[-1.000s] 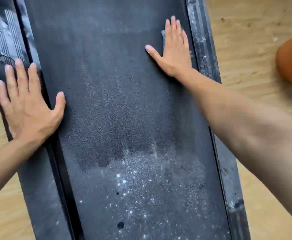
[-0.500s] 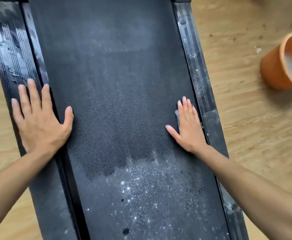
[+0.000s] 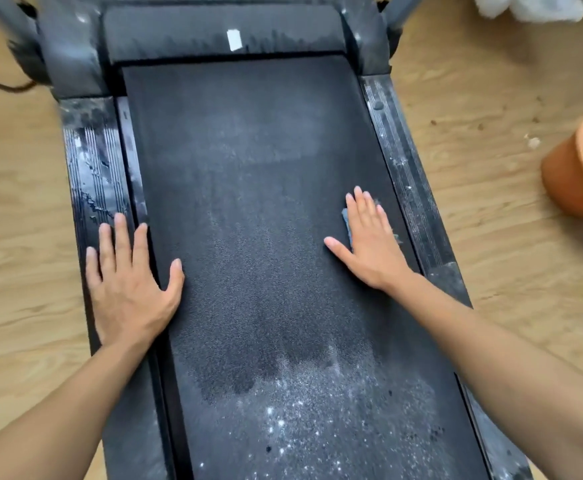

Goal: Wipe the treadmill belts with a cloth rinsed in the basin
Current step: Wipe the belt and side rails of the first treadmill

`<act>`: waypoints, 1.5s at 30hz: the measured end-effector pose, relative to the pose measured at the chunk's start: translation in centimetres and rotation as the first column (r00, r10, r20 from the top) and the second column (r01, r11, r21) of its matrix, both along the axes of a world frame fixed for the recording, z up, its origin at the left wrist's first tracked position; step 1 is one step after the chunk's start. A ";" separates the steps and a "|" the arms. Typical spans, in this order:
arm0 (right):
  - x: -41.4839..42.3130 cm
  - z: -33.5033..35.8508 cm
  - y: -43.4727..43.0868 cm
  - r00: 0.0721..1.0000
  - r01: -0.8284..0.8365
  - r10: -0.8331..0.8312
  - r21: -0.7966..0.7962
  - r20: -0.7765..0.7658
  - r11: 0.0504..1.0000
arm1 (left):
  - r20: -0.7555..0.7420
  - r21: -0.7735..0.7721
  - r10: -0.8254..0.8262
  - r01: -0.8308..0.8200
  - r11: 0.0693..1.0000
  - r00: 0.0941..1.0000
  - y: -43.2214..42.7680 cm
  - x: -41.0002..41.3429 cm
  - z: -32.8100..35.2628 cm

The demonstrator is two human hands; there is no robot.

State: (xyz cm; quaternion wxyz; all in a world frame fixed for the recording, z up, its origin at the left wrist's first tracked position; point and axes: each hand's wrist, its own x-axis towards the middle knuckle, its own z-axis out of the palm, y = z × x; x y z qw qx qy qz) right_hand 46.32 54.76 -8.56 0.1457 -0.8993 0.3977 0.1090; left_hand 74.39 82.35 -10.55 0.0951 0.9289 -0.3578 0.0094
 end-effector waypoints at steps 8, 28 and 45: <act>-6.1 3.2 -0.5 0.987 -0.141 0.140 0.013 0.074 0.990 | -0.001 0.006 0.002 -0.002 1.000 1.000 -0.1 0.1 0.0; 4.5 2.5 -11.3 0.982 0.174 -0.164 -0.110 0.092 0.979 | 0.017 -0.004 -0.004 0.004 1.000 1.000 0.0 0.1 -0.1; 13.6 -1.9 -8.1 0.969 0.229 -0.211 -0.143 0.131 0.963 | -0.011 0.048 -0.012 0.012 0.999 1.000 0.0 0.8 -0.3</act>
